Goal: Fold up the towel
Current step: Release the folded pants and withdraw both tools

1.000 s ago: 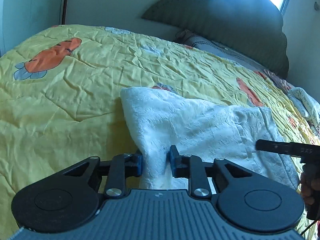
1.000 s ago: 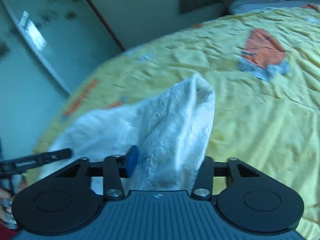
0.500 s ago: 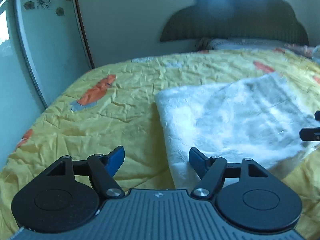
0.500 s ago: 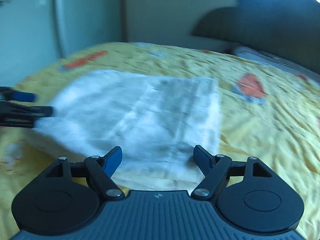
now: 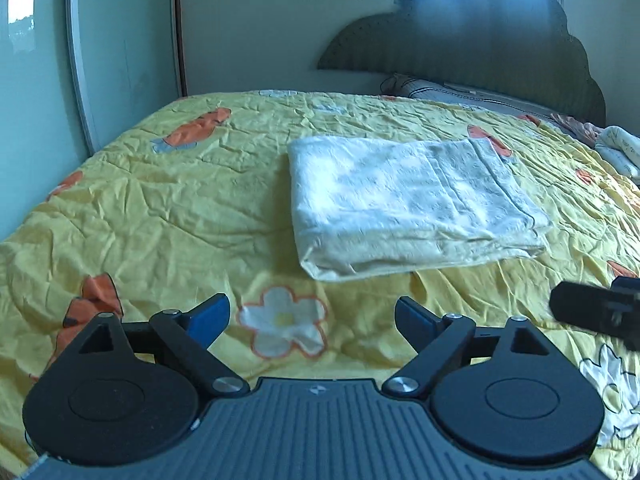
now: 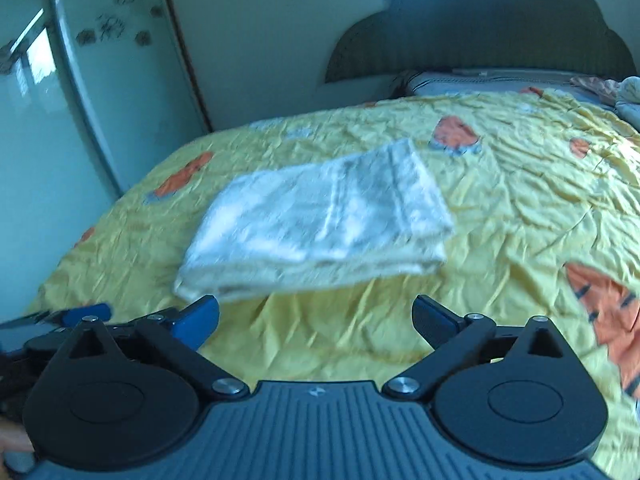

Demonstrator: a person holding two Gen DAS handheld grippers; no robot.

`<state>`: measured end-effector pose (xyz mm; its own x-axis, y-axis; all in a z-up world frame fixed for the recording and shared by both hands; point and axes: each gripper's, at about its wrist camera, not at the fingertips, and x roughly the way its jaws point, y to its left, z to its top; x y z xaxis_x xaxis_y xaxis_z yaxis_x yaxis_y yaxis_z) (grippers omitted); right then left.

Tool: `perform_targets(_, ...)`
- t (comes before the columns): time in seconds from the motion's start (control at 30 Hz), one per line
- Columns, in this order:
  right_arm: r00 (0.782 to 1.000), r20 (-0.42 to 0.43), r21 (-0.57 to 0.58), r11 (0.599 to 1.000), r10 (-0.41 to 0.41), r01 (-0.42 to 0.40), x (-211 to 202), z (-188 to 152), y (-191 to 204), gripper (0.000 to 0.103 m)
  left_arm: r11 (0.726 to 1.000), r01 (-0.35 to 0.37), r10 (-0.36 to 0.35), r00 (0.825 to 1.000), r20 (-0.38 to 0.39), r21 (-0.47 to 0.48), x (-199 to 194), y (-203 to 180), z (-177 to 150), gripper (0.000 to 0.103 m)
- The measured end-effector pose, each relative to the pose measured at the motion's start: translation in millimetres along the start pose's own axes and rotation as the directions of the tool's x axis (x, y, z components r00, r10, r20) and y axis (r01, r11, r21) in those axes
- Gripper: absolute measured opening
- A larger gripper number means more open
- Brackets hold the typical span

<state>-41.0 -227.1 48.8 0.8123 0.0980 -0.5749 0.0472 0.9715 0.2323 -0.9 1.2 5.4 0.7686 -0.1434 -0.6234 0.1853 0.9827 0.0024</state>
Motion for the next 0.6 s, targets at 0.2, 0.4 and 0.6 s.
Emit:
perform_targets(0.2,0.991,0.033,-0.164,0.977,-0.129,0.133,23,-25,17,0.103,1.000,0.014,-0.015,1.000,-0.014,-0.027,16,0,-6,0.092)
perform_targets(0.4,0.996,-0.037,-0.005,0.997,-0.082,0.082,56,-25,-14,0.103,0.998,-0.006,0.003,0.999,-0.049,-0.063,41,5,-13,0.092)
perform_targets(0.6,0.992,-0.077,0.007,0.995,-0.097,0.098,62,-42,-15,0.103,0.998,-0.025,0.022,0.998,-0.053,-0.050,43,4,-20,0.092)
